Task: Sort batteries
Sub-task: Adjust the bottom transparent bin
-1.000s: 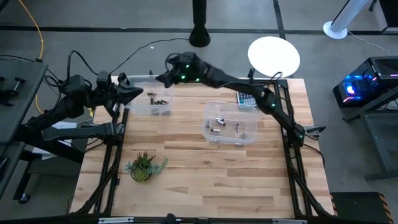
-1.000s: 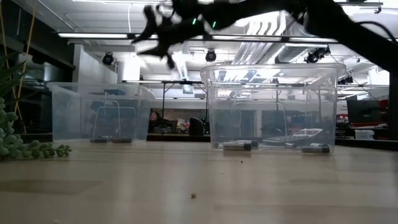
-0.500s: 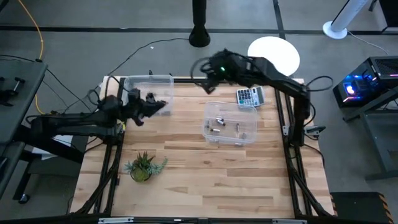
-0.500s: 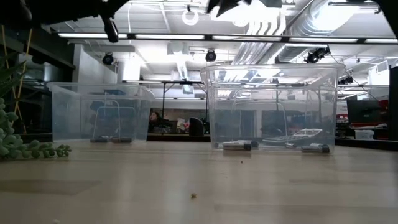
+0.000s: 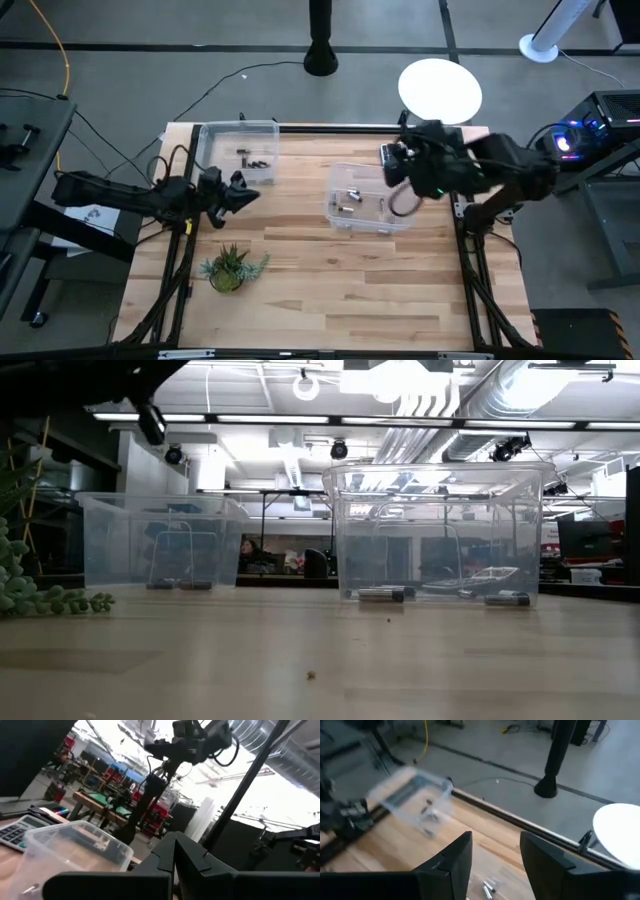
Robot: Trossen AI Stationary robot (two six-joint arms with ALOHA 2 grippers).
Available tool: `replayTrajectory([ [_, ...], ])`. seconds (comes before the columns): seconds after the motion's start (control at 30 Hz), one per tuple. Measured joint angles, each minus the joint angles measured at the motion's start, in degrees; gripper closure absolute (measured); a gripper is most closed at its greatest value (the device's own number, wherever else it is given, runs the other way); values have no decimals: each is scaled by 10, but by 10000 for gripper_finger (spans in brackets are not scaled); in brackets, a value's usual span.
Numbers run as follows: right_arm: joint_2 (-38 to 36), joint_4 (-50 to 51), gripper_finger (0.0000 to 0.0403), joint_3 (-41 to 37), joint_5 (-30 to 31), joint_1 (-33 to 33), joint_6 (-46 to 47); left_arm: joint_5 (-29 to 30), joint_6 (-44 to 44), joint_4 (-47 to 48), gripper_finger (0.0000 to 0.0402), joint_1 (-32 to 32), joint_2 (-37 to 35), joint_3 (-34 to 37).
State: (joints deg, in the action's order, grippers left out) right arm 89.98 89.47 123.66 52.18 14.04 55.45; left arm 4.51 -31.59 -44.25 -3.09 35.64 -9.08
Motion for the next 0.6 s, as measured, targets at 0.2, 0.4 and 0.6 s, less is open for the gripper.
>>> replayTrajectory([
  [0.2,-78,5,242,-139,39,91,157,-22,12,41,402,27,-57,32],
  [0.4,-139,5,243,-287,42,156,261,-27,15,95,401,65,-83,35],
  [0.6,-219,-25,275,-438,30,231,331,-24,-9,101,401,87,-83,35],
])
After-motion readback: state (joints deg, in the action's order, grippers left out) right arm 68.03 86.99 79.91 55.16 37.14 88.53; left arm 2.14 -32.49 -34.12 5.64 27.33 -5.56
